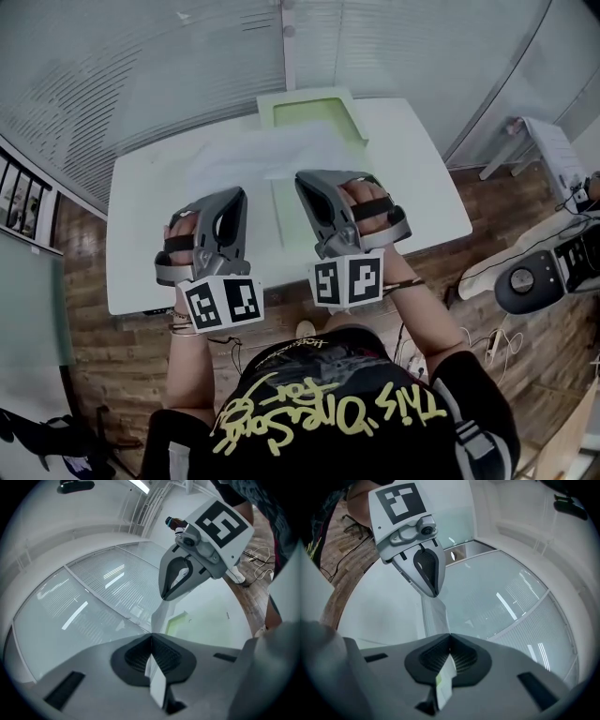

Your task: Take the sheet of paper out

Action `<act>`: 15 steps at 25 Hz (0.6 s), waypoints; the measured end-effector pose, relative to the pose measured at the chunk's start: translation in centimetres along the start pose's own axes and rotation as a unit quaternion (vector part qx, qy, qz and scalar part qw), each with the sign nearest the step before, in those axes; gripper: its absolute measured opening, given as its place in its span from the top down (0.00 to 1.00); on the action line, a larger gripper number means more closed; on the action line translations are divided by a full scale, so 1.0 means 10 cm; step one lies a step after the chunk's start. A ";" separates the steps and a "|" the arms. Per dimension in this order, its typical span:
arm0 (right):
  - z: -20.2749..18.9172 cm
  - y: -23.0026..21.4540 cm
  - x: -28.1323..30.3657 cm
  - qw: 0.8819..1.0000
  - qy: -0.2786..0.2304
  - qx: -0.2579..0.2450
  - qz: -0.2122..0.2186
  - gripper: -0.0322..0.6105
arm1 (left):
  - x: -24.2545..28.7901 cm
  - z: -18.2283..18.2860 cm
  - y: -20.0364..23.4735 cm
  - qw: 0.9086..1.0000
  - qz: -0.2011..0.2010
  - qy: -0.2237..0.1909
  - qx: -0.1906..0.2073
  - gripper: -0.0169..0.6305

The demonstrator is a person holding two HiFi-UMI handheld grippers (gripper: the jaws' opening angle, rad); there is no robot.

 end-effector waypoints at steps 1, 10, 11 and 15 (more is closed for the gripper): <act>0.01 -0.03 -0.01 1.000 -0.002 -0.002 -0.004 0.94 | 0.00 0.02 0.02 1.000 0.003 -0.002 0.004 0.96; 0.09 -0.11 -0.04 1.000 -0.011 -0.009 -0.016 0.94 | -0.06 0.10 0.13 1.000 0.018 -0.006 0.019 0.96; 0.09 -0.12 -0.04 1.000 -0.011 -0.010 -0.017 0.94 | -0.06 0.11 0.13 1.000 0.019 -0.006 0.019 0.96; 0.13 -0.12 -0.04 1.000 -0.016 -0.008 -0.020 0.94 | -0.08 0.10 0.13 1.000 0.020 -0.005 0.020 0.96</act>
Point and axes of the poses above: the fingertips, and each gripper's own axes: x forward along the fingers, y to its left, z out of its top, the point moved 3 cm from there along -x, backward along the fingers, and after that the axes turned 15 degrees about -y, right-handed, at the moved point
